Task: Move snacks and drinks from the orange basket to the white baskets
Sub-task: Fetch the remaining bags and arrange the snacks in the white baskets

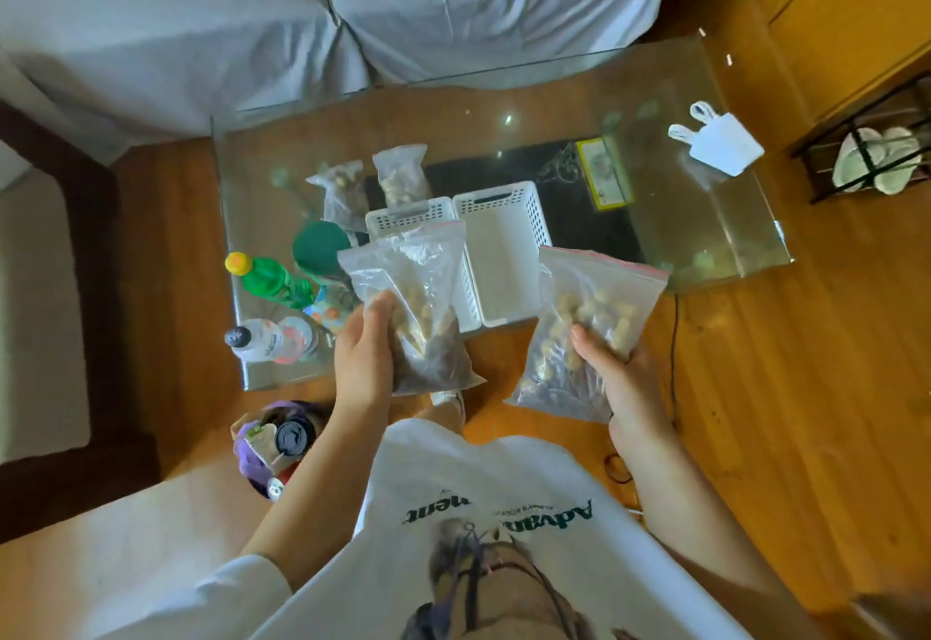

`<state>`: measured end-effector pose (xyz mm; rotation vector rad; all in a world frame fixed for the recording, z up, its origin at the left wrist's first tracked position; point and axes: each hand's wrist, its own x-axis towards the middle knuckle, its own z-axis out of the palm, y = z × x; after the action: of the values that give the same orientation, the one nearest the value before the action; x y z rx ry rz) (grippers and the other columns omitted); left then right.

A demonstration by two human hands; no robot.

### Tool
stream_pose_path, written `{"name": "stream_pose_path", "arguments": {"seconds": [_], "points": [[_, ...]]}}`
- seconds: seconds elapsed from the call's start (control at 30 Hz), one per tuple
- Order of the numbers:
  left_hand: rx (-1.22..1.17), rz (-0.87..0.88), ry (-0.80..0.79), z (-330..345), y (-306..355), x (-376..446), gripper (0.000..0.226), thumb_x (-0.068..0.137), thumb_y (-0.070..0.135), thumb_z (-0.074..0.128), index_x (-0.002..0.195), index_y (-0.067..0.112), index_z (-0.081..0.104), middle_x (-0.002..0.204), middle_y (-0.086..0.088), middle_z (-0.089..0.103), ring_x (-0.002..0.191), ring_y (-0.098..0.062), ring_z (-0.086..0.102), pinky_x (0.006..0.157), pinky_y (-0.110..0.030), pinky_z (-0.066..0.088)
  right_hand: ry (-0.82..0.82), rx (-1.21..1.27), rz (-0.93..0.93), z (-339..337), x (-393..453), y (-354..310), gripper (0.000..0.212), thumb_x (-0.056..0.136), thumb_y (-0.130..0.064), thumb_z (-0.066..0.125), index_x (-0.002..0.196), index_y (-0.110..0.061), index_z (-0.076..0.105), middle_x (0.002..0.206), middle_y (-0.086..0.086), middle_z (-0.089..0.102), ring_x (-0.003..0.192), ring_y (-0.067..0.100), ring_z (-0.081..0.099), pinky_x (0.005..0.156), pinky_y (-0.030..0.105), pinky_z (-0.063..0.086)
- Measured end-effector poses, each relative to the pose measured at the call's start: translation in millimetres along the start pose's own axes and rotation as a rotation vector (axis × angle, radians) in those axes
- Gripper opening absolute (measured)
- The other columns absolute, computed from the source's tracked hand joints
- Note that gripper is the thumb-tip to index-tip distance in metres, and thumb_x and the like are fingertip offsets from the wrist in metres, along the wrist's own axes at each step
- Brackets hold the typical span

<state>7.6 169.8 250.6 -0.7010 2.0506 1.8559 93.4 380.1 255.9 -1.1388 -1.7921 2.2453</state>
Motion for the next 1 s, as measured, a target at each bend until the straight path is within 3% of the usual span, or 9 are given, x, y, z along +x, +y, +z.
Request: {"name": "stream_pose_path", "arguments": {"seconds": [0.17,0.27,0.37,0.47,0.53,0.63,0.8,0.93,1.0], "points": [[0.018,-0.063,-0.071,29.2,38.9,63.1,0.026,0.076,0.052,0.05,0.07,0.029,0.058,0.077,0.005,0.061,0.076,-0.014,0.054,0.076,-0.03,0.044,0.013,-0.023,0.042,23.8,61.7,-31.5,0.036,0.061,-0.034,0.076,0.096,-0.029,0.068,0.091,-0.011,0.074,0.09,0.007,0.069,0.073,0.023,0.051],[0.042,-0.073,-0.107,46.4,51.1,94.6,0.033,0.087,0.046,0.049,0.059,0.028,0.051,0.046,0.016,0.045,0.052,-0.009,0.042,0.052,-0.022,0.037,0.002,-0.031,0.06,33.5,97.0,-44.2,0.036,0.061,-0.034,0.074,0.096,-0.031,0.066,0.09,-0.016,0.073,0.089,0.002,0.068,0.068,0.016,0.052],[0.019,-0.113,-0.137,63.4,58.4,126.1,0.034,0.089,0.043,0.049,0.061,0.024,0.051,0.04,0.013,0.042,0.04,-0.003,0.039,0.041,-0.013,0.036,0.001,-0.03,0.06,41.6,138.1,-53.9,0.043,0.061,-0.033,0.073,0.102,-0.028,0.063,0.088,-0.017,0.073,0.086,-0.001,0.068,0.062,0.011,0.051],[0.005,-0.182,-0.174,84.9,59.6,166.9,0.031,0.087,0.049,0.051,0.084,0.019,0.059,0.073,0.006,0.062,0.067,-0.007,0.057,0.064,-0.02,0.045,-0.019,-0.066,0.1,50.5,193.4,-60.3,0.048,0.057,-0.044,0.074,0.103,-0.034,0.062,0.092,-0.019,0.072,0.092,0.002,0.067,0.069,0.018,0.053],[0.008,-0.204,-0.236,101.7,59.6,192.8,0.047,0.08,0.057,0.055,0.108,0.02,0.059,0.102,0.0,0.068,0.092,-0.015,0.064,0.081,-0.03,0.049,-0.03,-0.094,0.129,57.2,233.7,-62.2,0.049,0.056,-0.048,0.073,0.101,-0.035,0.061,0.099,-0.015,0.07,0.102,0.01,0.063,0.085,0.032,0.052],[0.062,-0.196,-0.223,135.3,55.5,244.0,0.067,0.061,0.051,0.073,0.116,0.017,0.055,0.107,-0.006,0.067,0.096,-0.022,0.065,0.079,-0.031,0.05,-0.091,-0.142,0.14,68.4,304.3,-58.5,0.05,0.055,-0.044,0.074,0.102,-0.032,0.059,0.103,-0.012,0.068,0.105,0.01,0.062,0.095,0.035,0.048],[0.101,-0.184,-0.164,187.1,30.4,331.9,0.051,0.069,0.027,0.08,0.112,0.015,0.054,0.098,-0.003,0.067,0.086,-0.016,0.066,0.065,-0.024,0.052,-0.153,-0.229,0.113,82.1,412.8,-33.6,0.031,0.068,-0.012,0.079,0.088,-0.031,0.064,0.084,-0.015,0.072,0.083,0.003,0.069,0.067,0.017,0.053],[0.137,-0.164,-0.129,217.3,8.0,386.3,0.04,0.071,0.03,0.078,0.101,0.023,0.053,0.089,0.008,0.064,0.076,-0.003,0.064,0.051,-0.011,0.047,-0.095,-0.335,0.078,94.2,475.8,-5.3,0.05,0.064,-0.014,0.083,0.107,-0.021,0.058,0.094,-0.012,0.065,0.075,-0.011,0.062,0.056,0.003,0.045],[0.159,-0.163,-0.135,227.6,-7.7,406.4,0.033,0.073,0.029,0.077,0.093,0.027,0.052,0.084,0.011,0.062,0.063,0.006,0.063,0.044,-0.007,0.045,-0.104,-0.401,0.094,96.5,498.8,11.0,0.058,0.063,-0.02,0.084,0.114,-0.021,0.055,0.099,-0.013,0.063,0.081,-0.01,0.057,0.056,0.005,0.043]]}}
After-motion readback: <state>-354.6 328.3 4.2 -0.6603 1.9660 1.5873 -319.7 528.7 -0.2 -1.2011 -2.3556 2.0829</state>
